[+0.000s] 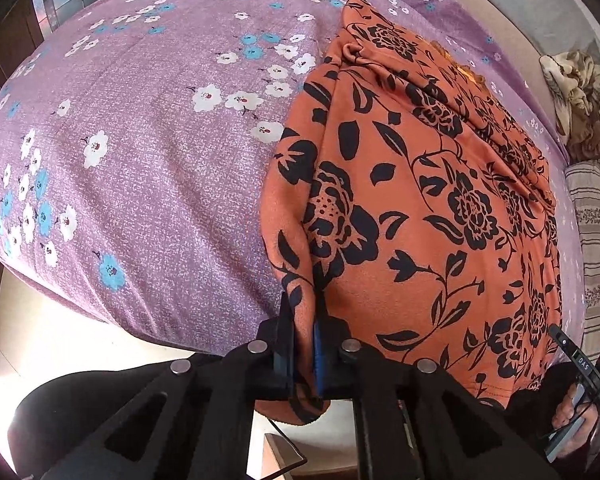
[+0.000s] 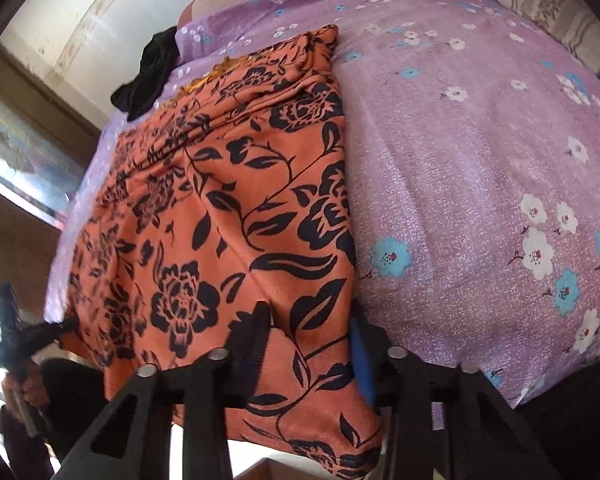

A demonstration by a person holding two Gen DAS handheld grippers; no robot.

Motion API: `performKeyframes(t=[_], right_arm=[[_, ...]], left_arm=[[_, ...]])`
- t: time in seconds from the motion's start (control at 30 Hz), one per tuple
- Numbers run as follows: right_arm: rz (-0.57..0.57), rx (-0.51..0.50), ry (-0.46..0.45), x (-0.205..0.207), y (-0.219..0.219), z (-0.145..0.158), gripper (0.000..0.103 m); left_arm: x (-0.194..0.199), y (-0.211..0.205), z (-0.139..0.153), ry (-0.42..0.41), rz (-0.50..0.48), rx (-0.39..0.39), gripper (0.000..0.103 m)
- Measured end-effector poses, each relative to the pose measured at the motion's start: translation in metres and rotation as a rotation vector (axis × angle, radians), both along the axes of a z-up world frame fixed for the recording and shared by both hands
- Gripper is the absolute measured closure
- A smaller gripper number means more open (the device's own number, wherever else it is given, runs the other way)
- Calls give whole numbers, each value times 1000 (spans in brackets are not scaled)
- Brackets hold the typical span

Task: Fold small clothes

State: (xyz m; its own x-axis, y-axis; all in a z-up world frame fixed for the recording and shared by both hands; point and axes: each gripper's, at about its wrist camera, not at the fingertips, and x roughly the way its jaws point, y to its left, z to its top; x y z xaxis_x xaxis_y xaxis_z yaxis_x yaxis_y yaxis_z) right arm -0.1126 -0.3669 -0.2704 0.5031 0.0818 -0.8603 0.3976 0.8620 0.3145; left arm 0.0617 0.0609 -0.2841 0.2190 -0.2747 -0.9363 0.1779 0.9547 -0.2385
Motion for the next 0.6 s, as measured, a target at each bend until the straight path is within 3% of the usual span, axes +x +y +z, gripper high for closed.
performKeyframes(t=[0.03, 0.07, 0.23, 0.33, 0.37, 0.43, 0.47, 0.53, 0.57, 0.6], right_arm=[[14, 1, -4, 1, 2, 2, 88], [20, 37, -16, 0, 0, 4, 94], [15, 148, -70, -2, -13, 15, 94], [0, 199, -37, 0, -19, 7, 90], [-6, 204, -15, 0, -20, 2, 90], [2, 213, 16, 3, -18, -6, 85], [11, 204, 8, 4, -15, -6, 83], [42, 194, -8, 3, -10, -3, 70], [59, 191, -22, 2, -7, -2, 67], [80, 171, -28, 3, -4, -1, 67]], left_arm=[[0, -2, 2, -5, -4, -1, 97], [0, -3, 5, -12, -12, -3, 97], [-4, -5, 29, -76, -46, -30, 97], [0, -4, 28, -57, -59, -50, 95], [2, -5, 23, -41, -60, -33, 92], [5, -9, 12, 7, -60, -4, 66], [6, -10, 7, 18, -53, 0, 65], [6, -11, 1, 29, -57, 0, 66], [7, -11, 0, 30, -53, 13, 73], [9, -12, 1, 28, -48, 31, 97]])
